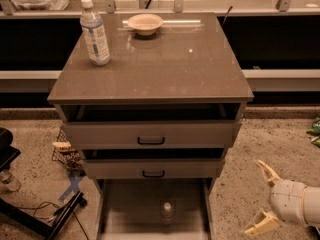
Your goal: Pick water bottle from bottom drawer and place on counter
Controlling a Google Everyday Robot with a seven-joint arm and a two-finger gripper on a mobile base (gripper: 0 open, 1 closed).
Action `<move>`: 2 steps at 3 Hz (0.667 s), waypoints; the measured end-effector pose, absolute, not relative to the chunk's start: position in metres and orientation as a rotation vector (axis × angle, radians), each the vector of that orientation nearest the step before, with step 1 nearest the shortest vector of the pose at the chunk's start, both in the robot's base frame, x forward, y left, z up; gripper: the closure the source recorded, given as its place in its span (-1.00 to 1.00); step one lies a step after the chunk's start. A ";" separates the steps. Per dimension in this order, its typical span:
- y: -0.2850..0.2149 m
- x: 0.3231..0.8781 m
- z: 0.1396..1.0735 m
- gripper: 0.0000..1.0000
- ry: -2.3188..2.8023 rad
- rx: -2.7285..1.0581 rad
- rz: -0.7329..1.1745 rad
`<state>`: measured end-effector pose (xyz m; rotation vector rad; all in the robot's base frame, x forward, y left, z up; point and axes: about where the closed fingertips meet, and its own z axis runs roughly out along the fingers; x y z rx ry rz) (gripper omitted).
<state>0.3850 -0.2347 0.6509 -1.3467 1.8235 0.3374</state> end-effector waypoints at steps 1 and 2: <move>-0.235 0.385 0.651 -1.00 1.824 -1.347 0.337; -0.226 0.391 0.614 -1.00 1.818 -1.322 0.393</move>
Offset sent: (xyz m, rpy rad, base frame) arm 0.0235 0.0281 -0.1362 0.1667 0.0724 0.0119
